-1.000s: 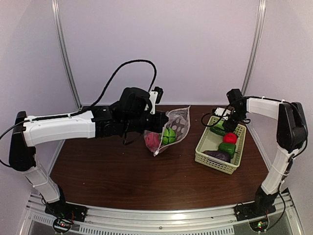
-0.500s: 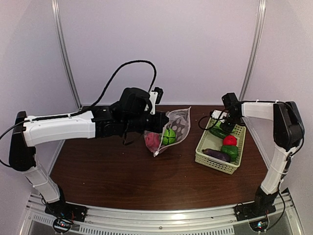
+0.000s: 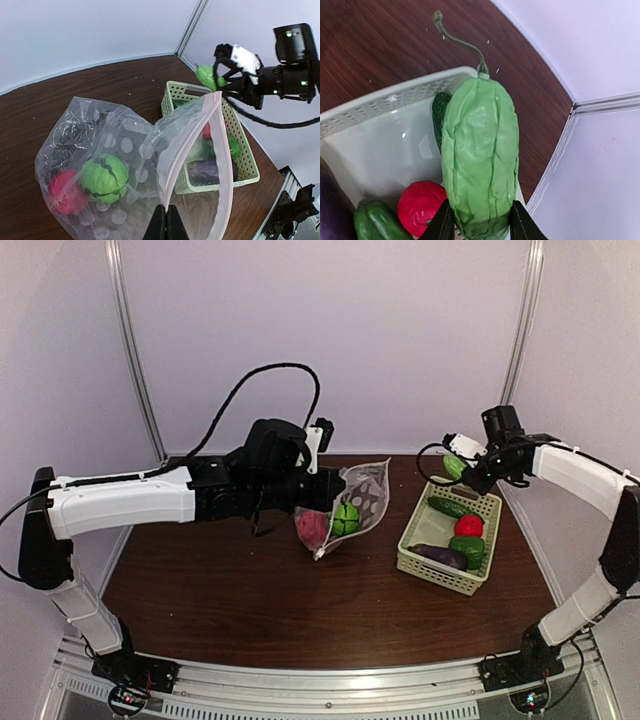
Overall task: Place the food in the zip-top bag and seal the zipper
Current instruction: Pick up the fake vegetable from the bin, then adjust the zipper food storage bag at the center of the board.
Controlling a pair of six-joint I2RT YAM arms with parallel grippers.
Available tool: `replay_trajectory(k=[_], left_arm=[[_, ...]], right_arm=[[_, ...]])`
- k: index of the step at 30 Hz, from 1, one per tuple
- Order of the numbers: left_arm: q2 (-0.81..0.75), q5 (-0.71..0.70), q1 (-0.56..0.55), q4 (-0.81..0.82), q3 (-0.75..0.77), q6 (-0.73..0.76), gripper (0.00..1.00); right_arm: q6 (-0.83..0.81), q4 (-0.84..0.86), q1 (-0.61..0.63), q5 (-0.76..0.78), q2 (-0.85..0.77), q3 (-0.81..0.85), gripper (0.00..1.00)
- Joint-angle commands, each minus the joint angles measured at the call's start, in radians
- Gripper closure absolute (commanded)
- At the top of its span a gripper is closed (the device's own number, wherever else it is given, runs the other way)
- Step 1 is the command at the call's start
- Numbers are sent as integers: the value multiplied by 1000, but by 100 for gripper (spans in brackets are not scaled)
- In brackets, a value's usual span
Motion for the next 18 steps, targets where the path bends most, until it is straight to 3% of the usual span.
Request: replay_trajectory(k=[1,5,10,14,18], left_arm=[[24,19,6,46,10,-5,100],[38,25,8,43,35,2,100],[41,64,11,61,49,-10,100],[48,106,22,72,70,-31,100],[65,149,30,74,114,-44,100]], right_arm=[[69,-105,7,-287,-166,-6,87],[120,-117,7,-671,-308,-11,88],[395,73,37,-1033,-320,-18,91],[607,273,116,-1154,-272,13,91],[650,322,216,-1164,-231,62,91]])
